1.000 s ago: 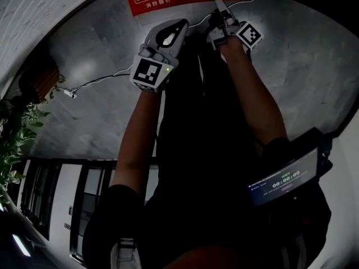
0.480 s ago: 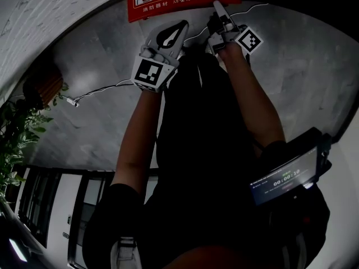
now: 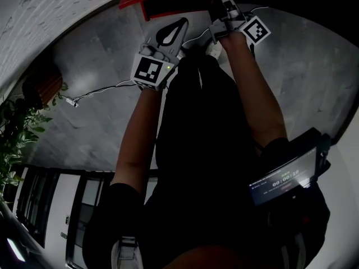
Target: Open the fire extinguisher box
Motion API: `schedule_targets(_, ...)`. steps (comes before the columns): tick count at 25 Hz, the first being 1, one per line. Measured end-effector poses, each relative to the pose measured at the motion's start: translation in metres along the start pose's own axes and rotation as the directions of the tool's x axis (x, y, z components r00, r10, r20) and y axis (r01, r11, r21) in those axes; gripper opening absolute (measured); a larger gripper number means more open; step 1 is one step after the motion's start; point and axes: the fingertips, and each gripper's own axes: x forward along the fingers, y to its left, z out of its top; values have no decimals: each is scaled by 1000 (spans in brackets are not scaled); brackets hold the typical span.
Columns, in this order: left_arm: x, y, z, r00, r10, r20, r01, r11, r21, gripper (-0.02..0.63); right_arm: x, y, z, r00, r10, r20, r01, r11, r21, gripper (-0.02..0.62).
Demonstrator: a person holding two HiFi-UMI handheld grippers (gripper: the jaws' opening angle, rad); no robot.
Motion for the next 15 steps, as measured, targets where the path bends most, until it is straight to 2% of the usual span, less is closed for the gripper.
schedule_targets(6,3,3,9,1000,4,14,-4,1000,5,0,29,12,20,1000,22,21,-21,999,-47,49)
schedule_targets(15,-1,14,16,1000,27,13,-27,1000,-2,0,65,16,44,999,16,41,-14,999,-32,43)
